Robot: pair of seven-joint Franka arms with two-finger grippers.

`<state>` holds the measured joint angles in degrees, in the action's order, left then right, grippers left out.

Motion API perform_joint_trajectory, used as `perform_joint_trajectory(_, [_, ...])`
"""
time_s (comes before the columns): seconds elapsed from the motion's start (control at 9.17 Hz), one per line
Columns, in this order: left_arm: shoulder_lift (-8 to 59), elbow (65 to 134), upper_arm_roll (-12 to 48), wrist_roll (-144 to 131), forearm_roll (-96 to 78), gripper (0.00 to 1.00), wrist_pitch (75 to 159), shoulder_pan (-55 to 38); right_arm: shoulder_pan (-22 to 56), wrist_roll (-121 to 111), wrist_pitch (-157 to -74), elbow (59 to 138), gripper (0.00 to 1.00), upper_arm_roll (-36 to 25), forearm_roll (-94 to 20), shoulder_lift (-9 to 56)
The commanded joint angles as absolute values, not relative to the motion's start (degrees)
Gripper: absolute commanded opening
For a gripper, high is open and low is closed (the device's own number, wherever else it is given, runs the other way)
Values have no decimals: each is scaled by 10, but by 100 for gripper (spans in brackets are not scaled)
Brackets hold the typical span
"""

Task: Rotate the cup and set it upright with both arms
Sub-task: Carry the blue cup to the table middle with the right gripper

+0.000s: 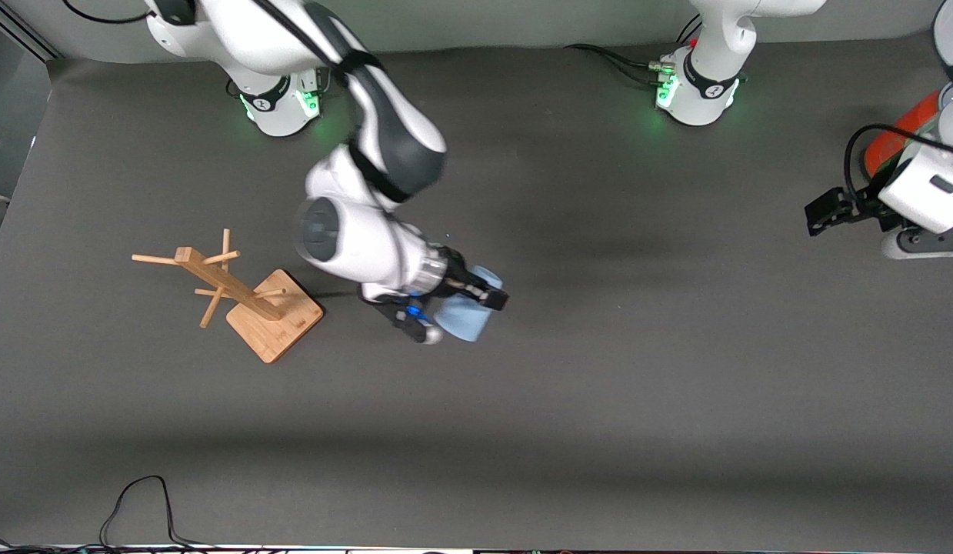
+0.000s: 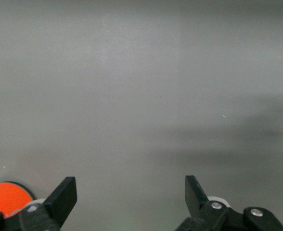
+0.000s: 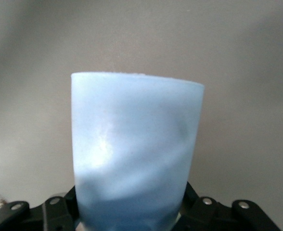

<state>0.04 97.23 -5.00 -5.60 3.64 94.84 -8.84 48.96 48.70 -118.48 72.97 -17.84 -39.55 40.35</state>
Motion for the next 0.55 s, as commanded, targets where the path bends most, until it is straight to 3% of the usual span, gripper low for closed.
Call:
perform_joint_trajectory(0.0, [14, 978, -51, -49, 34, 100, 964, -82, 525, 399, -1212, 688, 41, -187, -331, 462])
perform_joint_trajectory(0.44, [18, 1022, -52, -51, 23, 100, 974, -66, 619, 349, -1271, 635, 41, -186, -182, 589])
